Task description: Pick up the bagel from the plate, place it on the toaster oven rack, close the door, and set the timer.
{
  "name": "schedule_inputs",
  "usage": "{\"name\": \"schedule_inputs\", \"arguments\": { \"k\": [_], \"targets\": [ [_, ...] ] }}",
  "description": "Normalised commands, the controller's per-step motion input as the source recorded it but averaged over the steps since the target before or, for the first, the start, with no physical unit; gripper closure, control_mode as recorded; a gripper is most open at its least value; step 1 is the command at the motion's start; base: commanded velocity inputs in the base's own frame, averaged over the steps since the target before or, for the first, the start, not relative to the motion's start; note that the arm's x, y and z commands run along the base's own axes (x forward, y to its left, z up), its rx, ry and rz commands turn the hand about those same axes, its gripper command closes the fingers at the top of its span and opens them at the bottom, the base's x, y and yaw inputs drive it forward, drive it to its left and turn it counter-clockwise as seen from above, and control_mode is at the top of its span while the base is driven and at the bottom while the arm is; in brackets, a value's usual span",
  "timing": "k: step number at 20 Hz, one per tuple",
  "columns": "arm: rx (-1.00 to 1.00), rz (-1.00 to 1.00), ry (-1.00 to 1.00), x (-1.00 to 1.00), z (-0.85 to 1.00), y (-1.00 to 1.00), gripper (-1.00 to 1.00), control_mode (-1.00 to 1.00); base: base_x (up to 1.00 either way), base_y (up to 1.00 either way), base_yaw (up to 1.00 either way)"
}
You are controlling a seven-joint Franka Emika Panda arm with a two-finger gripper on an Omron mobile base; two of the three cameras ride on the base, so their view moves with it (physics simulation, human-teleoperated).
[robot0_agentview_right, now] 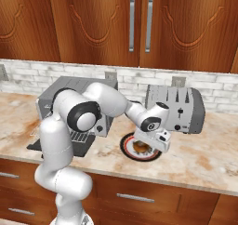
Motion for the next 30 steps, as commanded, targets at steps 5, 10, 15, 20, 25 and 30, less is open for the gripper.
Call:
{"name": "schedule_inputs", "arguments": {
  "k": [5,10,15,20,25,30],
  "targets": [
    [0.00,0.00,0.00,-0.10,-0.12,0.01,1.00,-1.00,0.00,0.00,0.00],
    [0.00,0.00,0.00,-0.30,0.00,0.00,1.00,-1.00,0.00,0.00,0.00],
    [0.00,0.00,-0.04,-0.47,0.15,0.00,1.00,-1.00,0.00,0.00,0.00],
    [0.00,0.00,-0.27,-0.51,0.50,0.00,1.00,-1.00,0.00,0.00,0.00],
    [0.00,0.00,-0.27,-0.63,0.69,0.02,1.00,-1.00,0.00,0.00,0.00],
    [-0.01,-0.02,-0.17,-0.59,0.65,0.48,1.00,-1.00,0.00,0.00,0.00]
  ]
}}
